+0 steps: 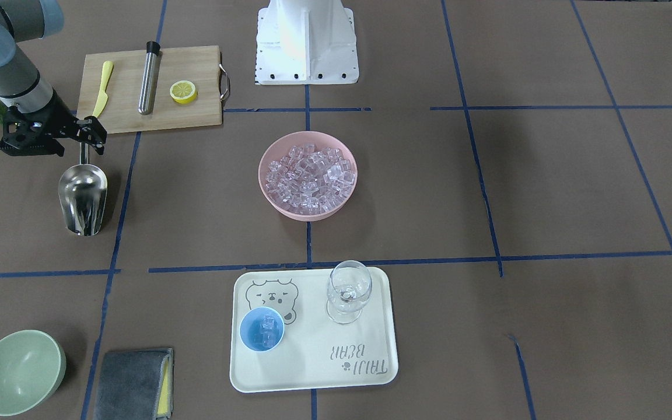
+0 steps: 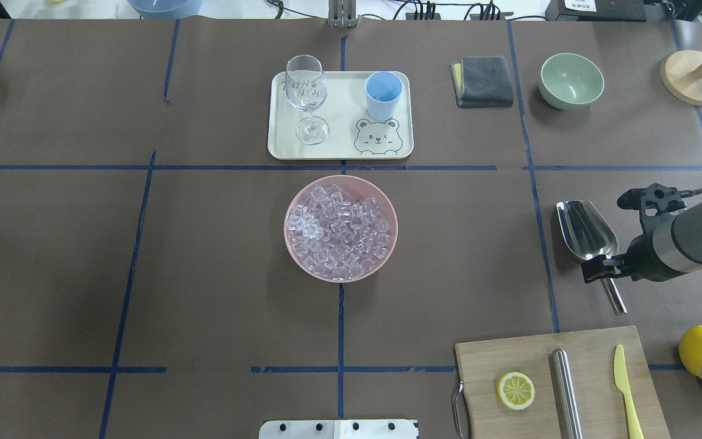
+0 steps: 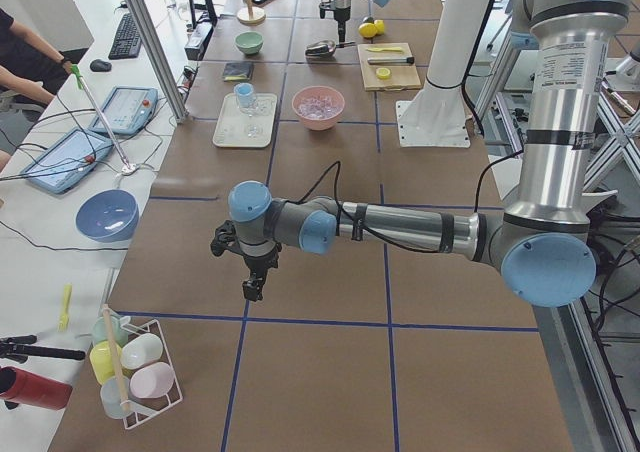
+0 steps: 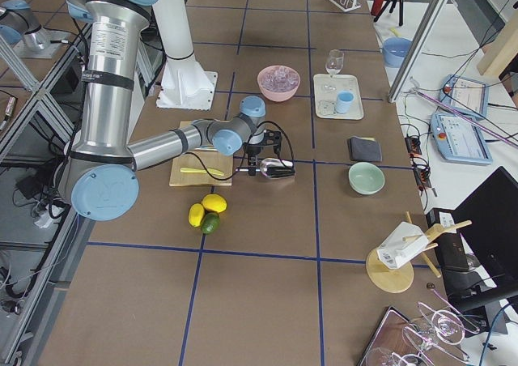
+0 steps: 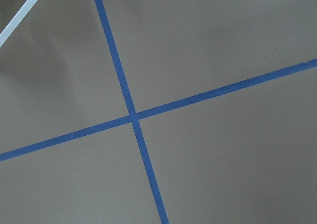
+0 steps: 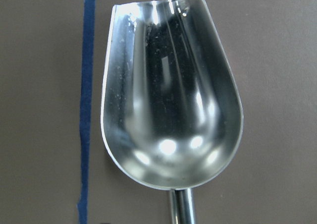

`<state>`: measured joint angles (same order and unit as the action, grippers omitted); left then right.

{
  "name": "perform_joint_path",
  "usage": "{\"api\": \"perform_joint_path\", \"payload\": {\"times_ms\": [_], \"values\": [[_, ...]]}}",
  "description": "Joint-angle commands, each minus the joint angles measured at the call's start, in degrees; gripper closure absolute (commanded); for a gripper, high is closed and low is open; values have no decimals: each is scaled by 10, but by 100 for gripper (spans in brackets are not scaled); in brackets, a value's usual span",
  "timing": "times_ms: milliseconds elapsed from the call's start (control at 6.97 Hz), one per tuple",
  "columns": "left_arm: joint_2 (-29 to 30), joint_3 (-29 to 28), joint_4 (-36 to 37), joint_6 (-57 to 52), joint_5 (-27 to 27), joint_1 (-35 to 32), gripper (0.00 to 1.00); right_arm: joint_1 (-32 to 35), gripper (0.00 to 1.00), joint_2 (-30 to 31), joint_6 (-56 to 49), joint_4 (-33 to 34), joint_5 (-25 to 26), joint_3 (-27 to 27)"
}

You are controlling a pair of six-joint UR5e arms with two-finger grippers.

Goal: Put ice in cup with scoop
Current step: 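Lower the scoop onto the table and open the right gripper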

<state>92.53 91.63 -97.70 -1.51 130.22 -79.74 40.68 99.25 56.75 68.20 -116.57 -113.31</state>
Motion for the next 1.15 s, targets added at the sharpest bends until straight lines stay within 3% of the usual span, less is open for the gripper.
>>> {"api": "perform_joint_path", "payload": {"times_ms": [0, 144, 431, 718, 1005], "values": [[-1, 1, 0, -1, -1, -1, 0, 24, 0, -10, -8, -1, 1, 3], [0, 1, 0, 0, -1, -1, 0, 39, 0, -16, -8, -3, 4, 7], [-6, -8, -5, -16, 2, -3, 0, 170, 0, -39, -93, 4, -19, 36], [-7, -21, 1, -45, 4, -20, 0, 303, 0, -48, -329, 6, -127, 131], [-6, -39, 8, -48, 6, -71, 0, 375, 0, -42, -411, 6, -172, 172]]}}
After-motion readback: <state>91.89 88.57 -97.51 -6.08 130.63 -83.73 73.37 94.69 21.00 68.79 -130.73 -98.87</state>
